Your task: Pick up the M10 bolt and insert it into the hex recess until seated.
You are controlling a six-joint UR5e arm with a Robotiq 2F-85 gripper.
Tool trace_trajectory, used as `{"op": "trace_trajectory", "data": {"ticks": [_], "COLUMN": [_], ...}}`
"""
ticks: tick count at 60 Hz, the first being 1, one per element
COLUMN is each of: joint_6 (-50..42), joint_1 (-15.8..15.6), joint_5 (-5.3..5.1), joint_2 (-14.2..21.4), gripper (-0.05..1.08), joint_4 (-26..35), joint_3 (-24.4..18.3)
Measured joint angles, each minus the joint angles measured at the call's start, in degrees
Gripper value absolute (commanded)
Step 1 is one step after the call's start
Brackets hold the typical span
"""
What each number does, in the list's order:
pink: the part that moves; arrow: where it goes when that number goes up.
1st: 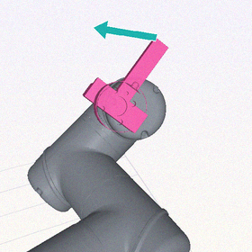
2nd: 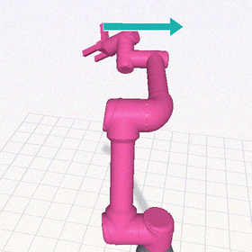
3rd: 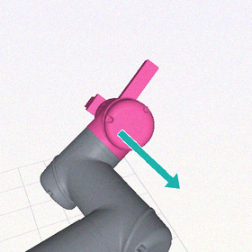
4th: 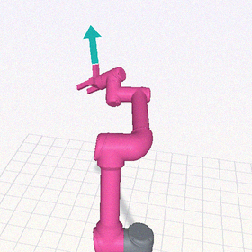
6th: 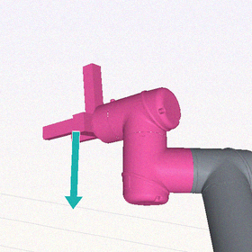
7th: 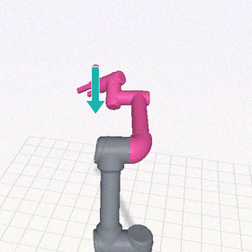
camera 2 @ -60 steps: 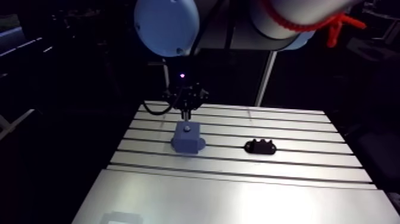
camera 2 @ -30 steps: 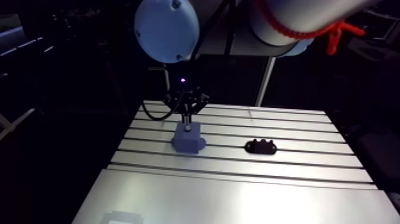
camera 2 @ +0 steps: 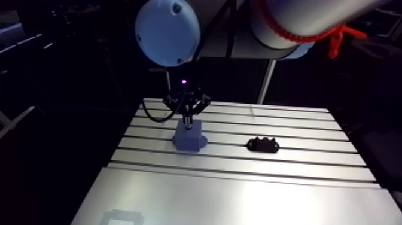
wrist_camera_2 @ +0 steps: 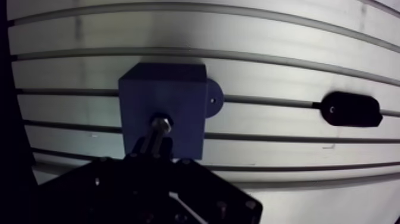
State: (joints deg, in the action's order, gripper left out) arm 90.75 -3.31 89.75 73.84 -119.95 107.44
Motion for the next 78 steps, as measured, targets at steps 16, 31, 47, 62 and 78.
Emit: {"op": "trace_trajectory", "data": {"ticks": [16,31,47,62,78], "joint_6": [0.19,0.28,0.41,0.45,0.51], "joint_1": [-0.02,-0.03,-0.04,-0.1,-0.11], "joint_5": [-0.01,-0.04,0.01,0.0,-0.04], "joint_2": [-0.48,-1.01,-1.54,-1.7,-1.76], "gripper": [1.08,1.08,1.08,1.08,1.08], "joint_4": [-0.3,-0.4,-0.37,-0.4,-0.39], "joint_3": [-0.16,-0.44,-0.84,-0.91,-0.83]}}
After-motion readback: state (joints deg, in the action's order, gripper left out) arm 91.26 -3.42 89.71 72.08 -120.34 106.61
